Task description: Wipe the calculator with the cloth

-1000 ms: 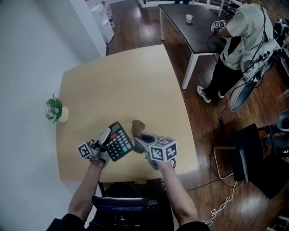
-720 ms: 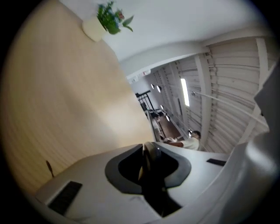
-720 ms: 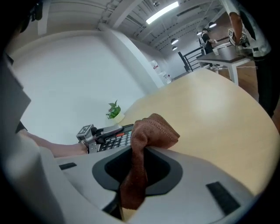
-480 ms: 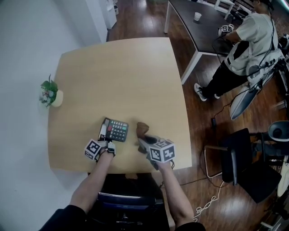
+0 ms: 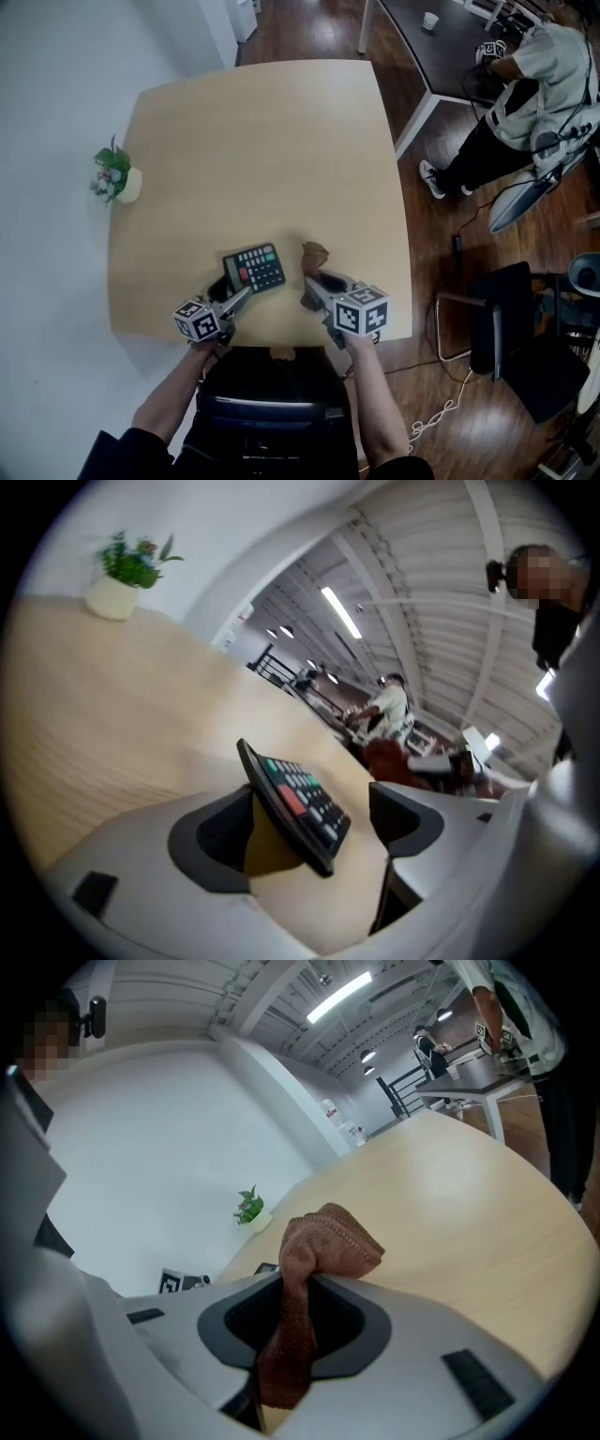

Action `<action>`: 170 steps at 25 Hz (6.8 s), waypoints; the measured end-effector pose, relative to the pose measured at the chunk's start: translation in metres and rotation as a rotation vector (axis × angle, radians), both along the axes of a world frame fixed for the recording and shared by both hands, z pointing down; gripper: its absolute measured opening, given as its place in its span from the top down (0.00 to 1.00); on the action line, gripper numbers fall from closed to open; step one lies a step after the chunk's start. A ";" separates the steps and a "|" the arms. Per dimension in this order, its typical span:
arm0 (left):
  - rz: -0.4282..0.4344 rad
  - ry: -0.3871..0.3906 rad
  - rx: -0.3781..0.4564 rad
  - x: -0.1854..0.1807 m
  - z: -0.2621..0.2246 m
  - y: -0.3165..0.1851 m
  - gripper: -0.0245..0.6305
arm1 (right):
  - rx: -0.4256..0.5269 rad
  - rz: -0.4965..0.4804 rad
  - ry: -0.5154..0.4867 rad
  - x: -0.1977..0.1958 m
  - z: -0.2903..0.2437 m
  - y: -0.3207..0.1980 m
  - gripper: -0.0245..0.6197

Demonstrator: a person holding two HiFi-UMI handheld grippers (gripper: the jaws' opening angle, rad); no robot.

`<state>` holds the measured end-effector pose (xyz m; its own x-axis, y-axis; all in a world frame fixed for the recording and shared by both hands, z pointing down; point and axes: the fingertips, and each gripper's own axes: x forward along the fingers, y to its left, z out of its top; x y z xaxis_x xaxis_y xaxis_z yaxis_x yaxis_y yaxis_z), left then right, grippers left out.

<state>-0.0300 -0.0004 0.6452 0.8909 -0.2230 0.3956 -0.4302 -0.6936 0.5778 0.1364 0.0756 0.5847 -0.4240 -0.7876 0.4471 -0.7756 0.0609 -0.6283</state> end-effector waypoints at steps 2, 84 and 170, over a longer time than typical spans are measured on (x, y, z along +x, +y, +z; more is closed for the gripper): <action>0.172 -0.135 0.103 -0.018 0.010 0.019 0.39 | 0.011 0.008 -0.007 0.005 -0.004 0.007 0.83; 0.257 0.767 -0.474 0.072 -0.247 -0.014 0.88 | 0.314 0.055 0.278 0.057 -0.179 -0.038 0.84; -0.256 0.158 -0.368 0.029 0.014 -0.105 0.66 | -0.100 -0.316 0.528 0.020 0.067 -0.108 0.83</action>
<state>-0.0009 -0.1057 0.6590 0.8811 -0.3137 0.3538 -0.4478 -0.3134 0.8374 0.1566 -0.0320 0.6516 -0.3313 -0.6037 0.7251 -0.9373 0.2990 -0.1794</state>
